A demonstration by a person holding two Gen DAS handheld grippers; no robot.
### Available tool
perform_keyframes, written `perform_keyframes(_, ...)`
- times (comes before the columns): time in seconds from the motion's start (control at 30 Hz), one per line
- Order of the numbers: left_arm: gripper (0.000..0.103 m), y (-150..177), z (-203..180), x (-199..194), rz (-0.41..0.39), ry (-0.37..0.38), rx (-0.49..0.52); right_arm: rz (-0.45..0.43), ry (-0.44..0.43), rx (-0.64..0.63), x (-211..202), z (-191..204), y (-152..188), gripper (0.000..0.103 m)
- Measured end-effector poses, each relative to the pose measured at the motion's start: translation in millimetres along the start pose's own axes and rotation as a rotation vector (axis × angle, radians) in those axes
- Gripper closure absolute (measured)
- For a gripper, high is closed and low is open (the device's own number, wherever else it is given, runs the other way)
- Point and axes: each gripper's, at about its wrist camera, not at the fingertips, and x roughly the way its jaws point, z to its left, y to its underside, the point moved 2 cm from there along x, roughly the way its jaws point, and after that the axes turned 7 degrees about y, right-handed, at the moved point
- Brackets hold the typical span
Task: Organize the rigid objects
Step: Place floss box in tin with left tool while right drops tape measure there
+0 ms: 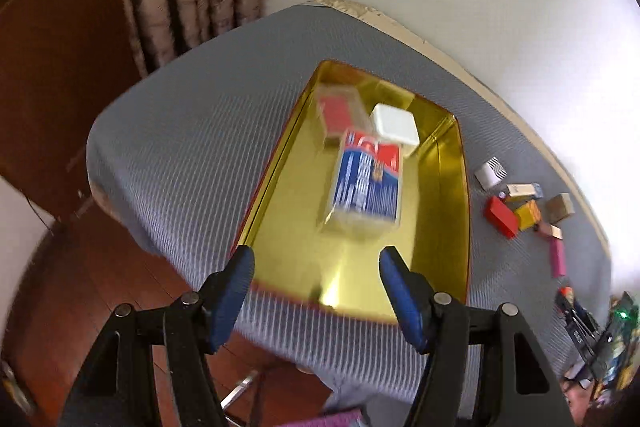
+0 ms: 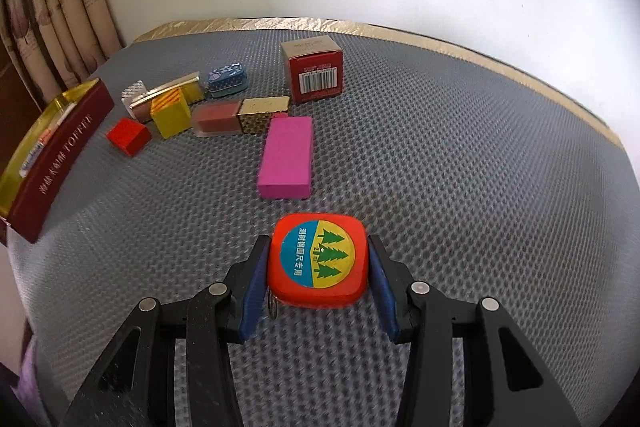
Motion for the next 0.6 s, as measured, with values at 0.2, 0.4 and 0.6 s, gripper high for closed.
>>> perform_keyframes(0.2,0.036,24.7,22.9,-13.2,-0.017,-0.024,-0.011,-0.030,-0.040,-0.006,-31.0,21.6,-5.3,0.060)
perform_keyframes(0.4,0.036,21.7,32.1,-24.8,-0.111,-0.100,0.007,-0.110,-0.169,-0.100,-78.0,96.6,-42.8,0.060)
perform_keyframes(0.6,0.036,22.2,43.1,-15.4,-0.089,-0.078,-0.016,-0.119,-0.366,-0.228,-90.6,213.7,-87.9,0.060)
